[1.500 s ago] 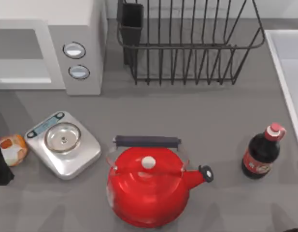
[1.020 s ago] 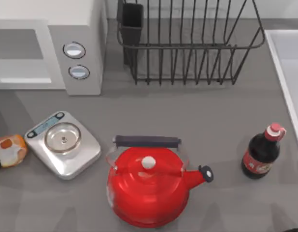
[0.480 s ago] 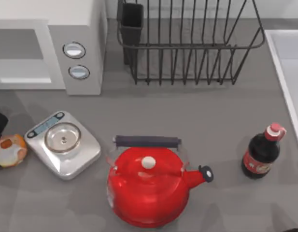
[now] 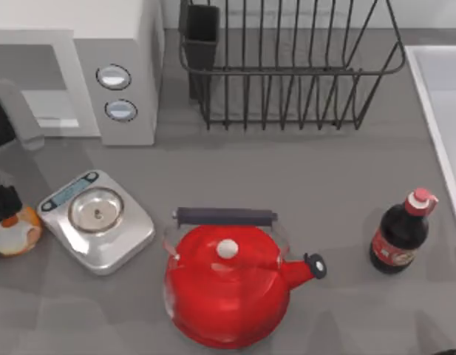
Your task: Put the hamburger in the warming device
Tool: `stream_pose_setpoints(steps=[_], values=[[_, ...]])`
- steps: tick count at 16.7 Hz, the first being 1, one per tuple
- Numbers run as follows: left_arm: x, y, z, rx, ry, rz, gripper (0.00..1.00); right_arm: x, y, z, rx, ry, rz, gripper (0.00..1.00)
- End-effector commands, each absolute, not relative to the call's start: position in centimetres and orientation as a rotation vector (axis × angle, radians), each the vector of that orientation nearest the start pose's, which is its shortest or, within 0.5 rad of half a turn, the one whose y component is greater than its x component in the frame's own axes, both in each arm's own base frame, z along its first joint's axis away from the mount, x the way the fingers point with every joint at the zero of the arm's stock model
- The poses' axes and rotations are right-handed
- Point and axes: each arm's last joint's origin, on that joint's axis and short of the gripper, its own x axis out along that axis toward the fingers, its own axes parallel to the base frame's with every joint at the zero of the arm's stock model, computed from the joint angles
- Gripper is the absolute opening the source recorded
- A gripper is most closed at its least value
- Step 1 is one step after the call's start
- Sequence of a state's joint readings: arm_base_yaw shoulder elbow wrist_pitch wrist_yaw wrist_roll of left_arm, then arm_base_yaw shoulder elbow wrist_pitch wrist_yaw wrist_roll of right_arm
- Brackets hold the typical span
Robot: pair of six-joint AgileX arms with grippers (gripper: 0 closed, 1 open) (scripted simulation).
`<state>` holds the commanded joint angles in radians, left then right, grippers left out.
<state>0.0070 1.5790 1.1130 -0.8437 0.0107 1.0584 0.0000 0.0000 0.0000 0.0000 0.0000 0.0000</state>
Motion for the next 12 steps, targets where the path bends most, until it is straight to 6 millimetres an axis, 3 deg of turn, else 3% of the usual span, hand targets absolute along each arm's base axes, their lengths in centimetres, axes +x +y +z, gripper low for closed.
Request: stream_pose_setpoints(steps=[5,12], values=[[32.7,0.5,17.4,0.929,1.355,-0.919,1.00,10.6,-0.1,16.0,0.000,0.000,0.000,1.00],[32.8,0.6,17.1,0.931,1.367,-0.936,1.00,10.6,-0.1,16.0,0.000,0.000,0.000,1.00]])
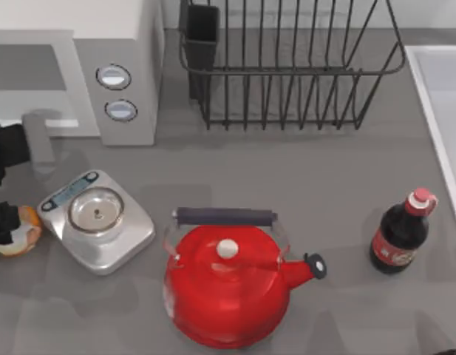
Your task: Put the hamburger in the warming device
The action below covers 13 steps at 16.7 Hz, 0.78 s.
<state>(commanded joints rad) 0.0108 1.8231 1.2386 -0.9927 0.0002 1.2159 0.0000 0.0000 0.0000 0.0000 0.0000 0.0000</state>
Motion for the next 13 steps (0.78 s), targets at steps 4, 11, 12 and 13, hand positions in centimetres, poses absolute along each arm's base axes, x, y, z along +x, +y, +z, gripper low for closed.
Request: stream_pose_setpoints(steps=[4,11,12,13], values=[[31.6,0.7,16.2,0.933,1.367,-0.938,1.00,10.6,-0.1,16.0,0.000,0.000,0.000,1.00],[31.6,0.9,11.0,0.931,1.370,-0.938,1.00,10.6,-0.1,16.0,0.000,0.000,0.000,1.00],[31.9,0.8,10.3,0.931,1.370,-0.938,1.00,10.6,-0.1,16.0,0.000,0.000,0.000,1.00],[32.3,0.7,9.8,0.931,1.369,-0.938,1.00,10.6,-0.1,16.0,0.000,0.000,0.000,1.00]])
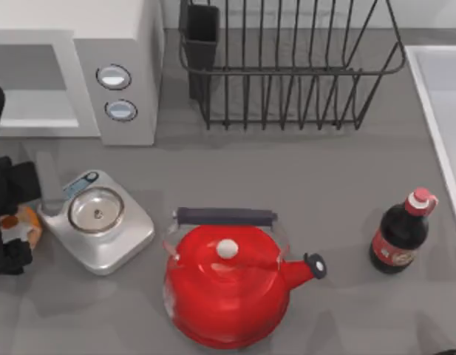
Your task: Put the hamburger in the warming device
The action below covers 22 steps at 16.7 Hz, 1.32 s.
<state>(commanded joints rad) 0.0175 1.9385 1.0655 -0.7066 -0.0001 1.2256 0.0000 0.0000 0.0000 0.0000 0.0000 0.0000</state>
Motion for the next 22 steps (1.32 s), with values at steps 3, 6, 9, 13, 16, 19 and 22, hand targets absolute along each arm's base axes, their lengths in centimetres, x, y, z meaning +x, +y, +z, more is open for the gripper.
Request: stream_pose_setpoints(steps=[3,6,9,13,16,19,22], values=[[32.89,0.56,9.13,0.932,1.368,-0.938,1.00,10.57,-0.12,16.00,0.000,0.000,0.000,1.00],[32.89,0.56,9.13,0.932,1.368,-0.938,1.00,10.57,-0.12,16.00,0.000,0.000,0.000,1.00],[32.89,0.56,9.13,0.932,1.368,-0.938,0.77,10.57,-0.12,16.00,0.000,0.000,0.000,1.00],[32.89,0.56,9.13,0.932,1.368,-0.938,0.47,10.57,-0.12,16.00,0.000,0.000,0.000,1.00],[32.89,0.56,9.13,0.932,1.368,-0.938,0.25,10.57,-0.12,16.00,0.000,0.000,0.000,1.00],[32.89,0.56,9.13,0.932,1.368,-0.938,0.02,10.57,-0.12,16.00,0.000,0.000,0.000,1.00],[32.89,0.56,9.13,0.932,1.368,-0.938,0.00,10.57,-0.12,16.00,0.000,0.000,0.000,1.00]])
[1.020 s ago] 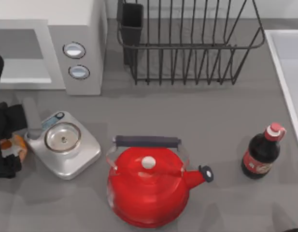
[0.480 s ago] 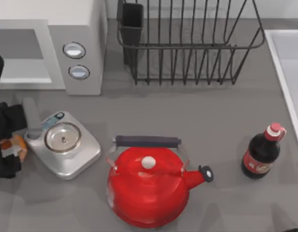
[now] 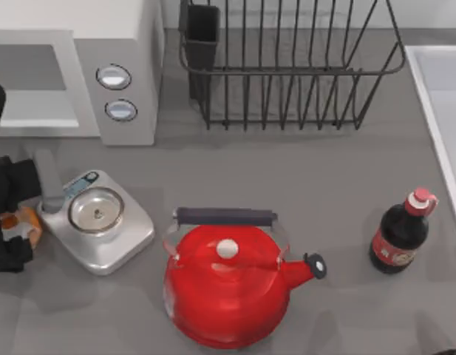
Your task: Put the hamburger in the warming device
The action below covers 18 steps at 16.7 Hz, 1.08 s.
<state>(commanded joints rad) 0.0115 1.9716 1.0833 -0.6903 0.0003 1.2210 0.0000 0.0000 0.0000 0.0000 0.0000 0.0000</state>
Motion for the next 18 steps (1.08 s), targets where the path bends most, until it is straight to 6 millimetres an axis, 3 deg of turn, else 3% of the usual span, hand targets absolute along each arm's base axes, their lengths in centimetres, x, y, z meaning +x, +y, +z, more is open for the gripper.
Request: stream_pose_setpoints(steps=[5,6,10,18], values=[[32.9,0.6,9.1,0.932,1.368,-0.938,0.00,10.6,-0.1,16.0,0.000,0.000,0.000,1.00],[32.3,0.9,11.4,0.927,1.376,-0.918,0.00,10.6,-0.1,16.0,0.000,0.000,0.000,1.00],[31.6,1.0,12.3,0.914,1.397,-0.942,0.00,10.6,-0.1,16.0,0.000,0.000,0.000,1.00],[32.1,0.8,20.2,0.925,1.361,-0.930,0.00,10.6,-0.1,16.0,0.000,0.000,0.000,1.00]])
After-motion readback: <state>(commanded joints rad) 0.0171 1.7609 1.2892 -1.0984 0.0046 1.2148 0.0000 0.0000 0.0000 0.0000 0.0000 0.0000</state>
